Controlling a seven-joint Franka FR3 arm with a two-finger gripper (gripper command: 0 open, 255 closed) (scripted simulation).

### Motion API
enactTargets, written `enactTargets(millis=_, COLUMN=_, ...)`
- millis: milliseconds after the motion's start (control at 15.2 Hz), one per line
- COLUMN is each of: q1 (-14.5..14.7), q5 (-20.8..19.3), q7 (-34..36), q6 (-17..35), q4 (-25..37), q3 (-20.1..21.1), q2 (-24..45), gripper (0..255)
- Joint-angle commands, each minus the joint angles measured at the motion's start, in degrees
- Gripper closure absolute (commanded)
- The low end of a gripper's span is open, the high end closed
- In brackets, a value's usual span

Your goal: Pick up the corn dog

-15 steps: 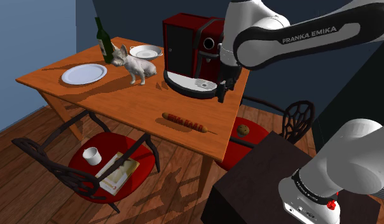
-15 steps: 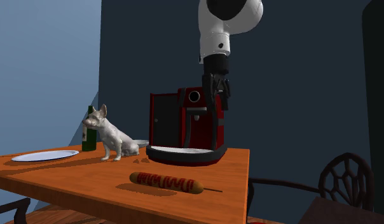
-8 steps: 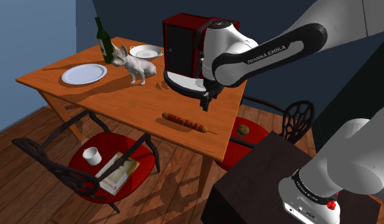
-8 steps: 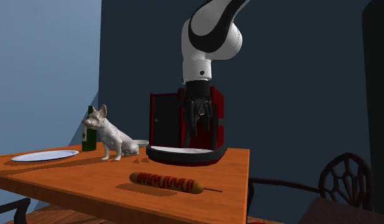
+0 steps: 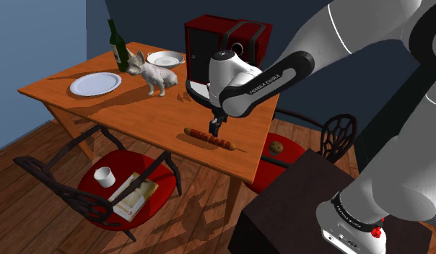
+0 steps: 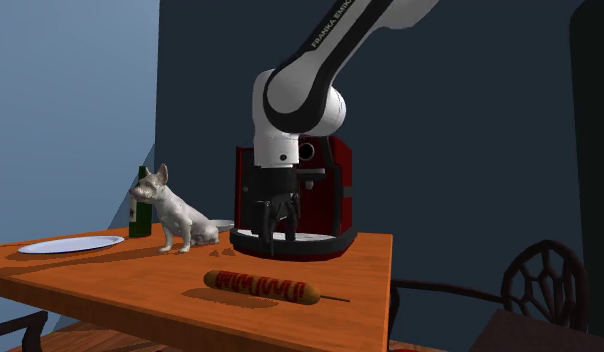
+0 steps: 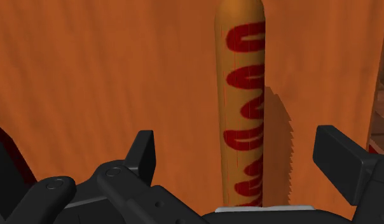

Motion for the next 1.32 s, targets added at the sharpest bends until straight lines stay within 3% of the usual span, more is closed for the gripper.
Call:
enactTargets(millis=0, q1=0.54, q5=-1.42, q7=0.44, q6=2.03, q4=2.68, q3=0.02, q2=4.56, gripper=0)
enactTargets(millis=132, q1=1.30, q5=-2.75, q7=0.92, q6=3.52, q4=5.52, q3=-0.05, q2=8.78, gripper=0)
enactTargets(millis=792, q1=2.04, q5=-4.82, q7=2.76, q6=8.10, q4=5.46, q3=-1.18, q2=13.43, gripper=0)
enactTargets(millis=858, q1=2.04, q5=-4.80, q7=2.76, q6=8.07, q4=5.47, q3=-1.17, q2=13.41, gripper=255)
enactTargets(millis=1254, q1=2.06, q5=-4.80, q7=2.77, q6=8.05, q4=5.51, q3=-1.17, q2=13.43, gripper=255)
